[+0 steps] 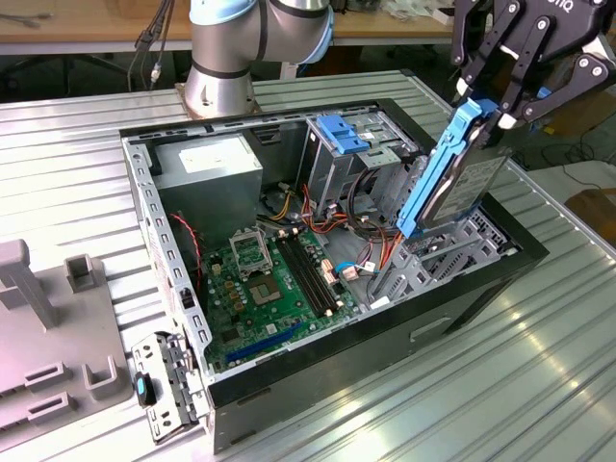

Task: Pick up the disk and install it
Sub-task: 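Insert the disk into the insertion slot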

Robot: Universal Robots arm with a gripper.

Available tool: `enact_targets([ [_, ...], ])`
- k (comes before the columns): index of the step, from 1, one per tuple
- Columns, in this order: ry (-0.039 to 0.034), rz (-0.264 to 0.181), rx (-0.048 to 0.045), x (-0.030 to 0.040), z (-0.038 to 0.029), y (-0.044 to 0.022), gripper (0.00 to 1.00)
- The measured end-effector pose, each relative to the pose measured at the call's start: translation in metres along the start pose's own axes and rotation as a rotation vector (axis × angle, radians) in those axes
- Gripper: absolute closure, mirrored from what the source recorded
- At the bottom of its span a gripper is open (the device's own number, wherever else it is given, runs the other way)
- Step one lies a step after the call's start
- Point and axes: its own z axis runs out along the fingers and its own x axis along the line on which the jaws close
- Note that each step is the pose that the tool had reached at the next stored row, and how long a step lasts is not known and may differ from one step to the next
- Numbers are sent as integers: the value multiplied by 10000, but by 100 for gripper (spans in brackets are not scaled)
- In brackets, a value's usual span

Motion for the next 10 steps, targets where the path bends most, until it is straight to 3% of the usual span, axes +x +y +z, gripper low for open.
enact_targets([
  [3, -279, 14, 8, 62, 14, -17, 63],
  [4, -457, 23, 13, 85, 19, -27, 63],
  [5, -500, 24, 14, 93, 23, -31, 63],
  [7, -511, 26, 24, 105, 31, -37, 63],
  [10, -502, 22, 177, 106, 36, -38, 63],
])
